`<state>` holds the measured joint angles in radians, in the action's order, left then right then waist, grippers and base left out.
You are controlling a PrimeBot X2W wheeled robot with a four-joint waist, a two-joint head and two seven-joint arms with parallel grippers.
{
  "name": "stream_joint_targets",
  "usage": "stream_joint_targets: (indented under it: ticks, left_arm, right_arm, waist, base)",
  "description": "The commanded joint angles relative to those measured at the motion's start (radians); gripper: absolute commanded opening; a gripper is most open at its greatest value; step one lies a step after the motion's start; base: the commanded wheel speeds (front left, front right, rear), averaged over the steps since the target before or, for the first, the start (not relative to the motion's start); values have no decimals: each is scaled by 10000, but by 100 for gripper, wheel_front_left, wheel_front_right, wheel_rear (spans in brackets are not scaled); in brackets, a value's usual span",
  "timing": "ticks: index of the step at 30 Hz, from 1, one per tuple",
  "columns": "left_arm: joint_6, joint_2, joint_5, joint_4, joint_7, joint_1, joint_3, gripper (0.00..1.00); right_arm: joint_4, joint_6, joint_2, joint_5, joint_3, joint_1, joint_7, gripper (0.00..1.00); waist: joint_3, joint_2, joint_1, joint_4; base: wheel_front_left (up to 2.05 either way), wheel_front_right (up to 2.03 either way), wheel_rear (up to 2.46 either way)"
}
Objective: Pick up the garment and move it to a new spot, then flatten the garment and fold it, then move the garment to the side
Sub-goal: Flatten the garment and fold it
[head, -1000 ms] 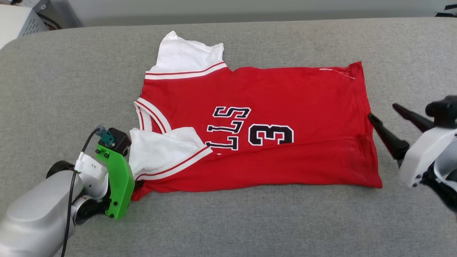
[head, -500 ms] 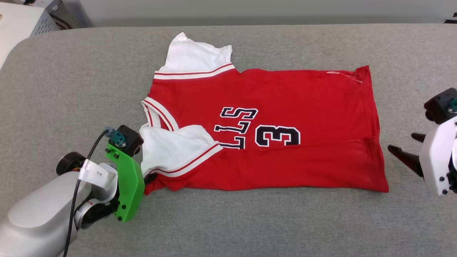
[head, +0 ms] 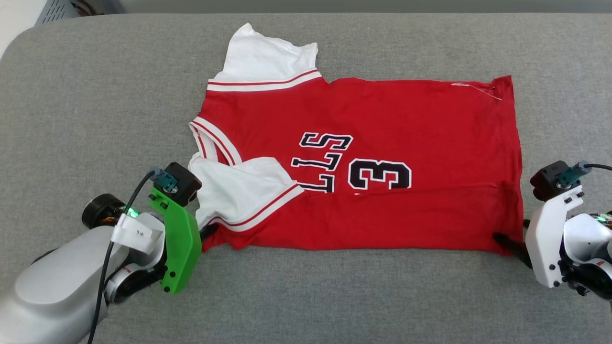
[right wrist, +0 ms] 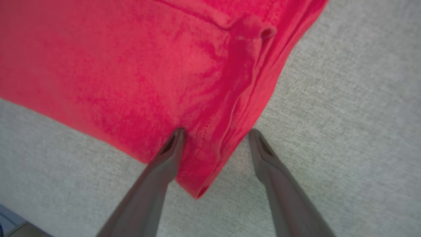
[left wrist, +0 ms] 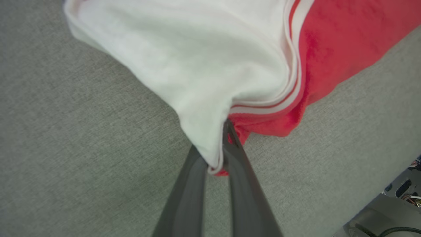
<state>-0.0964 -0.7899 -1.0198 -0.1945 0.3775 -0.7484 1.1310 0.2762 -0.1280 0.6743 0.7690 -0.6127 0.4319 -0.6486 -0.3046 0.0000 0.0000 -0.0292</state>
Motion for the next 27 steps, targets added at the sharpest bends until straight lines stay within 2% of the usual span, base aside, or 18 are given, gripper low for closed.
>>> stream_joint_targets:
  ticks: [1,2,7,13,20,27]
  left_arm:
    - [62,-62,113,-18,-105,-72,19,0]
    - [64,-79,98,-40,-129,-26,27,0]
    - [59,-143,-20,-143,-271,237,61,0]
    - [106,-414,-123,95,-408,493,48,0]
    - [367,-976,-265,907,-387,939,94,0]
    - [860,-1568,-459,2067,-454,1568,151,0]
  right_arm:
    - [383,-27,-493,165,-518,-441,57,19]
    - [404,-27,-480,183,-589,-377,233,0]
    - [195,-27,-242,166,-604,-94,1249,0]
    - [-650,-27,252,315,-179,-323,1879,0]
    - [-1701,-27,795,376,642,-1235,1857,0]
    - [-2607,-27,1030,304,1664,-2501,1519,0]
  waist:
    - [21,0,0,29]
    - [62,0,0,59]
    - [461,0,0,145]
    - [1020,0,0,187]
    - [1470,0,0,228]
    - [1711,0,0,254]
  base:
    - [0,0,0]
    - [0,0,0]
    - [0,0,0]
    - [0,0,0]
    - [0,0,0]
    - [0,0,0]
